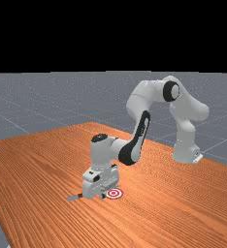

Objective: Pick up the pen and put it to the marker

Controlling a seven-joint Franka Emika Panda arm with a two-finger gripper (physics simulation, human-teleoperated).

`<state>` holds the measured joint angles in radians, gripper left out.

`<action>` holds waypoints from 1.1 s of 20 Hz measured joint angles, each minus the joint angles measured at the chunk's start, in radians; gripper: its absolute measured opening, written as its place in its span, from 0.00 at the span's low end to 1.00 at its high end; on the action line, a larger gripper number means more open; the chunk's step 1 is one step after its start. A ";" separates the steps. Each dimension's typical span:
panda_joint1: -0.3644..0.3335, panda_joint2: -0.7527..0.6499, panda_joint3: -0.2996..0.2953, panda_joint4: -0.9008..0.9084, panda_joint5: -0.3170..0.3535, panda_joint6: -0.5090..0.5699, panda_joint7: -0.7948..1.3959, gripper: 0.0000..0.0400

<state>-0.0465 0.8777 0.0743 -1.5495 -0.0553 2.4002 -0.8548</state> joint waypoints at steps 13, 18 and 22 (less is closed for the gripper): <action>-0.002 0.067 0.004 0.096 -0.005 -0.027 -0.028 0.01; -0.110 0.081 0.026 0.123 -0.031 -0.047 -0.260 0.00; -0.145 0.083 0.002 0.129 -0.010 -0.048 -0.220 0.00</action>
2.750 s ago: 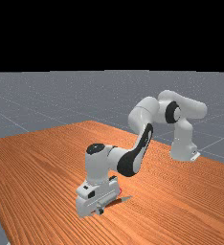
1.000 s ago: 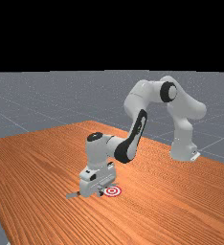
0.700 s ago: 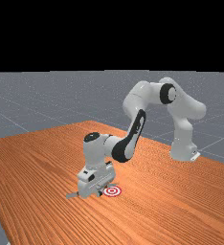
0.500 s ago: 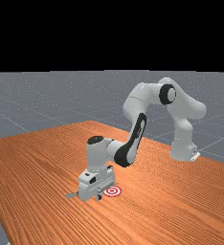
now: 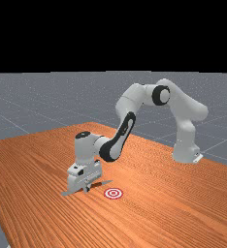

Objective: Pick up the pen and put it to the marker

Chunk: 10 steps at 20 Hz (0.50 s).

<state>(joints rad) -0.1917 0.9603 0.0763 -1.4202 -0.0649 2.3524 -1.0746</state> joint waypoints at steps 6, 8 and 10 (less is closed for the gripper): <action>-0.043 -0.238 0.039 -0.104 0.006 -0.078 -0.122 0.00; -0.031 -0.202 0.011 -0.088 0.019 -0.054 -0.017 0.00; -0.023 -0.084 0.002 -0.029 0.011 -0.020 -0.014 0.00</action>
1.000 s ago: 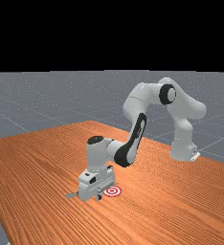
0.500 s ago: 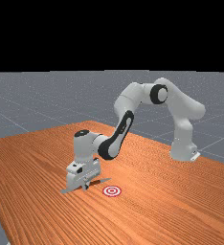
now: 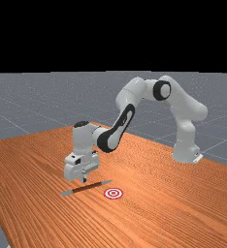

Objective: Pick up the pen and put it to the marker

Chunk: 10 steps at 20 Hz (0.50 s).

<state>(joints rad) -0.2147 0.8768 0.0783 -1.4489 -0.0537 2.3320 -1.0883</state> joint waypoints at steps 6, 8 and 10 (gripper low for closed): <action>-0.030 -0.117 0.032 -0.140 0.023 0.179 -0.031 0.00; -0.007 -0.118 0.009 -0.019 0.006 -0.067 -0.007 0.00; 0.001 -0.074 0.003 0.054 0.001 -0.135 -0.003 0.00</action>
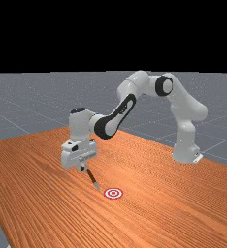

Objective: Pick up the pen and put it to the marker

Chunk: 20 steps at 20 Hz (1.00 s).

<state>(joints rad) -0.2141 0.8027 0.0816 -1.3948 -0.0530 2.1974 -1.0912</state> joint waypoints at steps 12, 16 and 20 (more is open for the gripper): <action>0.094 -0.038 -0.027 -0.114 0.011 0.124 0.235 0.00; 0.199 -0.040 -0.041 -0.117 0.011 0.124 0.429 0.00; 0.059 -0.088 0.103 -0.221 0.139 0.139 0.136 0.00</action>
<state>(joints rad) -0.1555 0.7151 0.1843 -1.6160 0.0855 2.3364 -0.9552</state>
